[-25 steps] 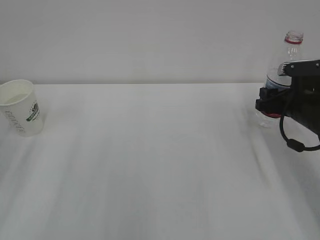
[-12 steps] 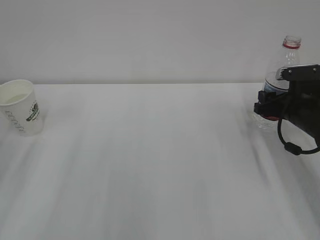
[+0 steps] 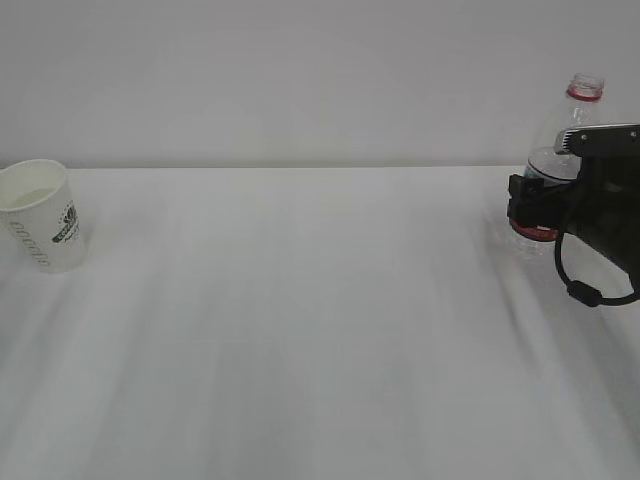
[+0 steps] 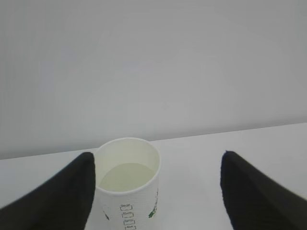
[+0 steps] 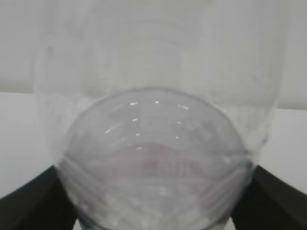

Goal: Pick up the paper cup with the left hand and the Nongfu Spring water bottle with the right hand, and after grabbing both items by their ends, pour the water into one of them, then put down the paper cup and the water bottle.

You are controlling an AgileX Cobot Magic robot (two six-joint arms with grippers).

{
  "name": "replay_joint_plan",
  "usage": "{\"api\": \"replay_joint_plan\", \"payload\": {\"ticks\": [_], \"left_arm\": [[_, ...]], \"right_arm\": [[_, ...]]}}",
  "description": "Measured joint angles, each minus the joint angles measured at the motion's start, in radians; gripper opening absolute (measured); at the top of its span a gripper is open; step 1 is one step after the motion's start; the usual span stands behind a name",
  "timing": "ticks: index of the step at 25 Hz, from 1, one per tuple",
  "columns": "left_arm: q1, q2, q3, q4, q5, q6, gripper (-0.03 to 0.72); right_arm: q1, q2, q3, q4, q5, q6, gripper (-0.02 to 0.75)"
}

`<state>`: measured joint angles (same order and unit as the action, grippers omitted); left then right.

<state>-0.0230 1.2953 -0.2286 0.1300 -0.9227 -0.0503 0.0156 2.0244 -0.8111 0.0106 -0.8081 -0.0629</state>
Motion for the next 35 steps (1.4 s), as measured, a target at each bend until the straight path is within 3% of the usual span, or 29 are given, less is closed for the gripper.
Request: {"api": "replay_joint_plan", "payload": {"ticks": [12, 22, 35], "left_arm": [[0.000, 0.000, 0.000, 0.000, 0.000, 0.000, 0.591], [0.000, 0.000, 0.000, 0.001, 0.000, 0.000, 0.591], [0.000, 0.000, 0.000, 0.001, 0.000, 0.000, 0.591]], "right_arm": [[0.000, -0.117, 0.000, 0.000, 0.009, 0.002, 0.659], [0.000, -0.221, 0.007, 0.000, 0.122, 0.002, 0.651], [0.000, -0.369, 0.118, -0.001, 0.130, 0.002, 0.641]]}}
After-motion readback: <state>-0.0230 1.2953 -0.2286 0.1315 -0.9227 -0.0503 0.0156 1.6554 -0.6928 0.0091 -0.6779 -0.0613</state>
